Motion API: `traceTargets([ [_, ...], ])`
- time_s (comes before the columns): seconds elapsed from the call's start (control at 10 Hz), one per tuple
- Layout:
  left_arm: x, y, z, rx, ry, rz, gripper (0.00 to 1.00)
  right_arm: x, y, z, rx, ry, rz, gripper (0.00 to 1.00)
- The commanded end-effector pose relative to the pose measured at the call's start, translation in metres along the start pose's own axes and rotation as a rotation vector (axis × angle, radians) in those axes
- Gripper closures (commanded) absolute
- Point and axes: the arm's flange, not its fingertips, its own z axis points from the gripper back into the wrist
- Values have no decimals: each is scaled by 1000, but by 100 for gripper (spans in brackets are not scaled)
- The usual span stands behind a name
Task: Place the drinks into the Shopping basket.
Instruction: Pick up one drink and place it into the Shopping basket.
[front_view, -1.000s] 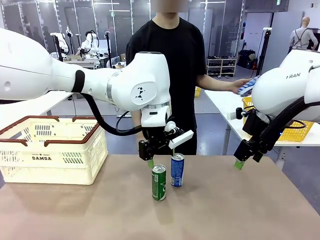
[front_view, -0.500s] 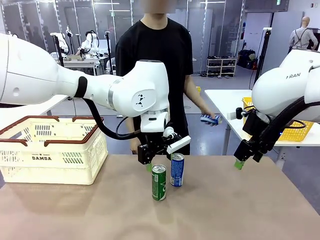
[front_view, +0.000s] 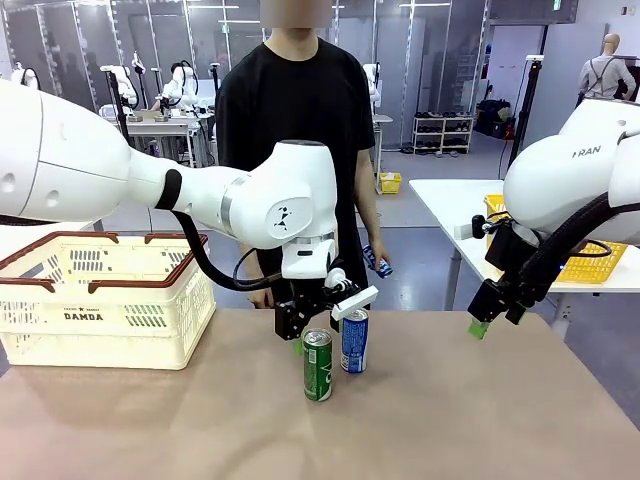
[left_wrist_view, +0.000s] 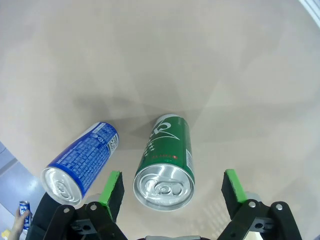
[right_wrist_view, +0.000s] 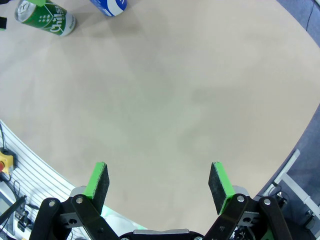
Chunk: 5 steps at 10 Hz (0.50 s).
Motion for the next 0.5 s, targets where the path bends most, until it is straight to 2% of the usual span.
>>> traceTargets([
  [0.0, -4, -4, -13, 9, -16, 8, 0, -1, -2, 1, -6, 8, 8, 0],
  [0.4, -11, 2, -37, -1, -89, 7, 0, -1, -2, 1, -6, 8, 8, 0],
])
